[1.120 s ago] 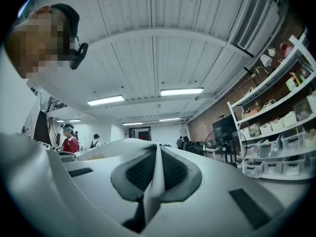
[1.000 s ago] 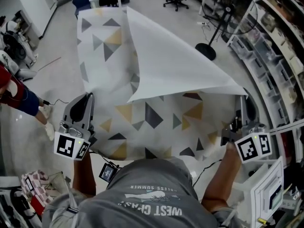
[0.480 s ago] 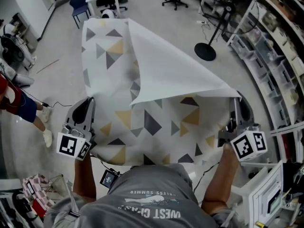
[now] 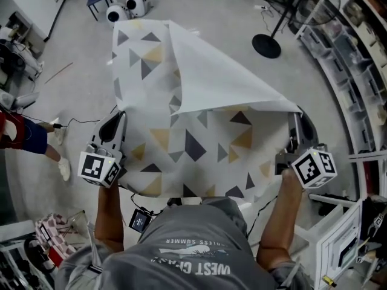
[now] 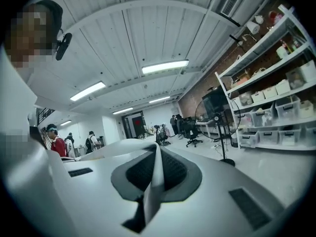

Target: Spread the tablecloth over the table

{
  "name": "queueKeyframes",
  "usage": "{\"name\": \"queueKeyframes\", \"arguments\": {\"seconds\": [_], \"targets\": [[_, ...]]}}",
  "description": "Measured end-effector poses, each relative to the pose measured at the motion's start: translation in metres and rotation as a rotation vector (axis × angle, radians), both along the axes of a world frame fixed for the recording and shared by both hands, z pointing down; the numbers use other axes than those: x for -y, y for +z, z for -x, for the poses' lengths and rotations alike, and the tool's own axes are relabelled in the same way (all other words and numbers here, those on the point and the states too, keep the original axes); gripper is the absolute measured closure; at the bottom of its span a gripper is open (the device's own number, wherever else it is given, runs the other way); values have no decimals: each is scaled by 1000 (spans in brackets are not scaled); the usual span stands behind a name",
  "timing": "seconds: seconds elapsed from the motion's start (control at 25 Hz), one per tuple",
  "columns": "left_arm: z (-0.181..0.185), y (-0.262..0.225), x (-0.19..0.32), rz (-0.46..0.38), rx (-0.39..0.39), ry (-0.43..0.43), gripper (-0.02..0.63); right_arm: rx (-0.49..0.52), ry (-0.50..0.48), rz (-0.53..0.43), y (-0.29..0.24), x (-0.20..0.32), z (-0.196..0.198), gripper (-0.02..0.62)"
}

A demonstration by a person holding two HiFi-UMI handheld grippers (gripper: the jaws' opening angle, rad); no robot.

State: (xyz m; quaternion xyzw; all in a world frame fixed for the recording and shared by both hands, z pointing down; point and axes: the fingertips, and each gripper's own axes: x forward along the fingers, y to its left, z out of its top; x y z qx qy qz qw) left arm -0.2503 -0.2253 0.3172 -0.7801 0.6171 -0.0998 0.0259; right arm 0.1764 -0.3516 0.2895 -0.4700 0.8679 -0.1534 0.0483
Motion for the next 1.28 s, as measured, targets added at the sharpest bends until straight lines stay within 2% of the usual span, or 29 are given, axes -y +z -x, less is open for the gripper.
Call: {"name": "queueKeyframes", "arguments": {"seconds": [0.56,1.12,1.28], "targets": [[7,113,59,210,-37,-32,604,-48,31,221,126,63,-6,581],[0,267,87,467,-56,-100,603,-140,-3,458,299,105,-24,580],[3,304,94,524,-60,-128,601,-154,7,559,357,115,-36,580]]}}
